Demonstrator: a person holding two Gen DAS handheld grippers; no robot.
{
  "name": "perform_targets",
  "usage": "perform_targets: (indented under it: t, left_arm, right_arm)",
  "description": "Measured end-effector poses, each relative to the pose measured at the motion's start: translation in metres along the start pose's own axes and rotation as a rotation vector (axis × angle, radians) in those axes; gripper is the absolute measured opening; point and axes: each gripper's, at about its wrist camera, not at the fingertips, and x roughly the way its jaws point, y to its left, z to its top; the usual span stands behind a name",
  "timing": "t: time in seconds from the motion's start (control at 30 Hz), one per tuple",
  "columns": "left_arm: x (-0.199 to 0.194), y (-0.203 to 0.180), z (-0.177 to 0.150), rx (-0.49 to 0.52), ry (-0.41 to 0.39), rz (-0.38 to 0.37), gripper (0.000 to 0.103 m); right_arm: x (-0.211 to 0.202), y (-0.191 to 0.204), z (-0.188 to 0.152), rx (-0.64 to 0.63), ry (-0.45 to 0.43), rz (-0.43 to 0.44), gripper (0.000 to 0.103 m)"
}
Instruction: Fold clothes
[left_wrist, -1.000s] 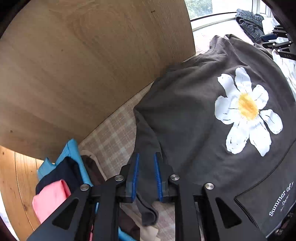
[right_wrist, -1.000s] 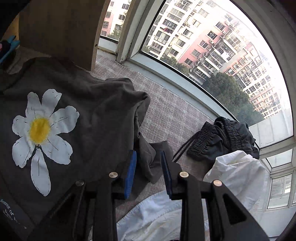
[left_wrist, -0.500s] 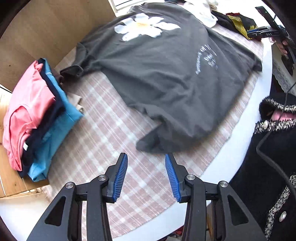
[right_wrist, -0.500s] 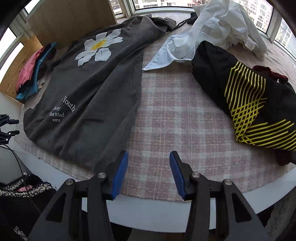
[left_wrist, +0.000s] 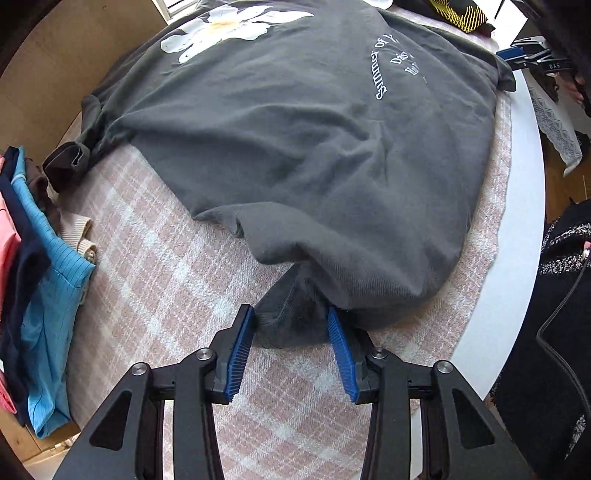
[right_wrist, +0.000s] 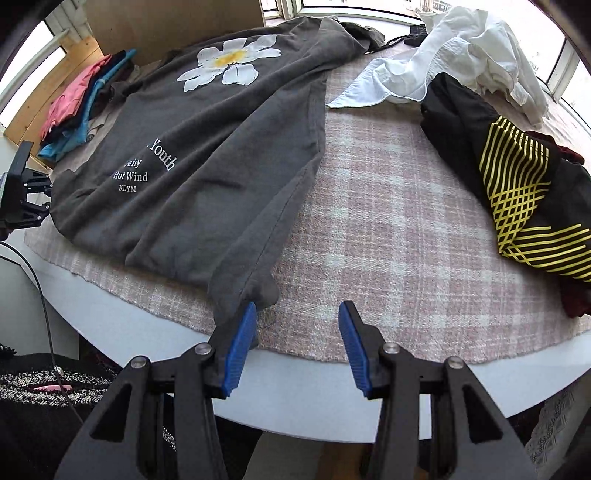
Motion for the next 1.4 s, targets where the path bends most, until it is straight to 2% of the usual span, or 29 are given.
perform_targets:
  t: [0.03, 0.07, 0.1, 0.13, 0.3, 0.5, 0.63, 0.67, 0.7, 0.73, 0.83, 1.0, 1.03, 1.17, 1.27, 1.4]
  left_arm:
    - [0.000, 0.000, 0.001, -0.001, -0.002, -0.008, 0.021]
    - [-0.001, 0.000, 0.001, -0.019, -0.004, -0.012, 0.018]
    - [-0.003, 0.000, 0.001, -0.040, 0.000, -0.021, 0.010]
    - [-0.005, -0.002, 0.000, -0.054, 0.005, -0.026, 0.008]
    - [-0.022, -0.018, -0.006, -0.098, 0.008, -0.061, 0.007]
    - [-0.037, -0.031, -0.012, -0.153, -0.007, -0.064, 0.007]
    - [-0.042, -0.034, -0.019, -0.202, -0.021, -0.074, 0.006]
    - [-0.045, -0.035, -0.021, -0.219, -0.029, -0.080, 0.006]
    - [-0.048, -0.035, -0.024, -0.240, -0.038, -0.090, 0.006]
    - [-0.053, -0.035, -0.027, -0.263, -0.054, -0.100, 0.006]
    - [-0.070, -0.033, -0.037, -0.340, -0.108, -0.138, 0.006]
    - [-0.129, -0.016, -0.060, -0.463, -0.230, -0.135, 0.006]
    - [-0.137, -0.003, -0.052, -0.478, -0.244, -0.128, 0.006]
    - [-0.153, -0.004, -0.066, -0.507, -0.261, -0.130, 0.006]
    - [-0.153, -0.021, -0.083, -0.547, -0.260, -0.157, 0.006]
    - [-0.099, -0.027, -0.098, -0.633, -0.193, -0.259, 0.006]
  right_arm:
    - [-0.001, 0.001, -0.001, -0.003, -0.003, 0.005, 0.046]
    - [-0.002, 0.002, -0.002, -0.005, -0.006, 0.010, 0.047]
    - [-0.003, 0.003, -0.003, -0.008, -0.009, 0.015, 0.047]
    - [-0.004, 0.004, -0.003, -0.010, -0.012, 0.021, 0.047]
    - [-0.009, 0.009, -0.008, -0.023, -0.027, 0.046, 0.047]
    - [-0.014, 0.015, -0.012, -0.040, -0.043, 0.077, 0.047]
    - [0.006, 0.031, -0.008, -0.130, 0.001, 0.098, 0.046]
    - [0.011, 0.035, -0.007, -0.153, 0.013, 0.103, 0.030]
    - [0.016, 0.039, -0.006, -0.176, 0.024, 0.108, 0.007]
    - [0.020, 0.043, -0.004, -0.195, 0.032, 0.116, 0.007]
    - [-0.013, 0.031, 0.010, -0.153, -0.049, 0.188, 0.006]
    - [-0.108, -0.003, 0.032, -0.079, -0.200, 0.244, 0.006]
    - [-0.127, -0.007, 0.031, -0.088, -0.221, 0.237, 0.005]
    - [-0.163, -0.024, 0.019, -0.038, -0.223, 0.210, 0.005]
    - [-0.137, -0.040, 0.002, 0.030, -0.158, 0.202, 0.005]
    - [-0.054, -0.059, -0.021, 0.109, 0.015, 0.140, 0.005]
